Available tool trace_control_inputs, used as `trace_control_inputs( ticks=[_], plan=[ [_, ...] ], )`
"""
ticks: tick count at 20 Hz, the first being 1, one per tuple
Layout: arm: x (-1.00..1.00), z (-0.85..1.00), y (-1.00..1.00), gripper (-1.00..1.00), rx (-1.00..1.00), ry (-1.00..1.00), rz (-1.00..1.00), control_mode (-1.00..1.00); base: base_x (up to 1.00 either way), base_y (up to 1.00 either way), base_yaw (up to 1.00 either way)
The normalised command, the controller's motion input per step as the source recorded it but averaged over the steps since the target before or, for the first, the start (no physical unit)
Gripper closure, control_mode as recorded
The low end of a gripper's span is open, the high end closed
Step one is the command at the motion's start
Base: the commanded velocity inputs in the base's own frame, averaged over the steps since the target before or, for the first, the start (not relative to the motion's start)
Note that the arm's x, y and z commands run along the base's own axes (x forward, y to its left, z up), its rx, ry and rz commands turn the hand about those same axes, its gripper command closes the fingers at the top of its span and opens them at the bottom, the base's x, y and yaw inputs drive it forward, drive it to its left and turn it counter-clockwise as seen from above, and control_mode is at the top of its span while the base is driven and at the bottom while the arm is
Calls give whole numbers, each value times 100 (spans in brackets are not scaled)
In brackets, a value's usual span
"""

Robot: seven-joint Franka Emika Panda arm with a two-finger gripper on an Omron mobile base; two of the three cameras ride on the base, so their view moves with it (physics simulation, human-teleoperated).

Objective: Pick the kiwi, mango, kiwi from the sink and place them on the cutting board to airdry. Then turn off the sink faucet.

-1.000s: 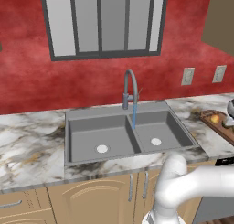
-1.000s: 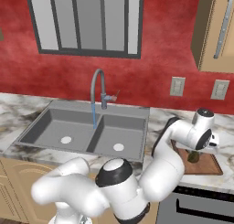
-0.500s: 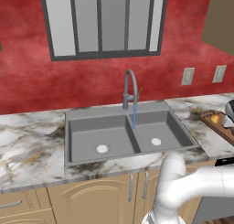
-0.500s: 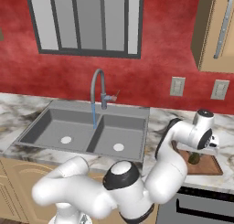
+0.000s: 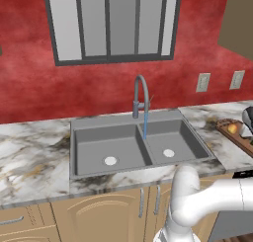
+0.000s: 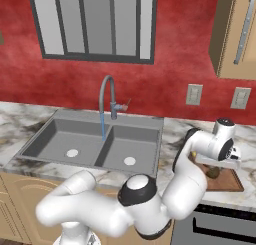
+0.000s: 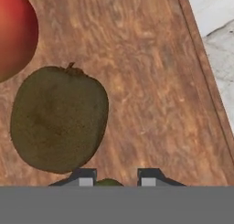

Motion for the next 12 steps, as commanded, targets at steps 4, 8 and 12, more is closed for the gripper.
trace_control_inputs(
  ticks=[4, 8, 12],
  plan=[
    [0, -2, -2, -100, 0, -1, 0, -100, 0, 0, 0],
    [-13, 12, 0, -100, 0, -5, 0, -100, 0, 0, 0],
    [-22, 39, 0, -100, 0, -10, 0, -100, 0, 0, 0]
  ],
)
